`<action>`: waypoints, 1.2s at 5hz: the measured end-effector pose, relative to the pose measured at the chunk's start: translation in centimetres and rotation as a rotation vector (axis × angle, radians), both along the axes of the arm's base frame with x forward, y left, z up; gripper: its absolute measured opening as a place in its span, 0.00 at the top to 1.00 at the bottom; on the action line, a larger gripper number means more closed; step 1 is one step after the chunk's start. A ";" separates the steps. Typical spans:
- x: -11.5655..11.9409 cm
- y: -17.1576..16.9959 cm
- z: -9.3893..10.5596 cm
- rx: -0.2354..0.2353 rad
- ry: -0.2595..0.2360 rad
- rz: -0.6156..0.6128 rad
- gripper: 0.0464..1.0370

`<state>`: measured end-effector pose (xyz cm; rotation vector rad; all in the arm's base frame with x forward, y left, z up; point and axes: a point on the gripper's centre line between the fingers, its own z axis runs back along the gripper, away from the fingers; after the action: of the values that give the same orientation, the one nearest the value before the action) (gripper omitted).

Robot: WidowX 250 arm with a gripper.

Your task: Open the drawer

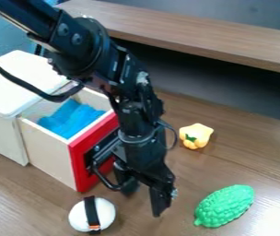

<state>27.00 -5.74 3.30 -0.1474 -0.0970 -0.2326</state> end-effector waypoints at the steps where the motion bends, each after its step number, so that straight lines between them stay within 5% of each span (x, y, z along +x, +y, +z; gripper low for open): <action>1: -0.1 -0.4 0.6 -0.007 -0.010 0.000 0.04; 2: -0.1 -0.2 1.4 0.003 -0.022 0.027 0.04; 4: 0.5 4.0 5.8 0.134 -0.077 0.222 0.04; 6: 0.9 4.4 12.5 0.015 -0.129 0.228 0.04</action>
<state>27.87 -1.38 15.83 -0.1053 -0.2388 -0.0150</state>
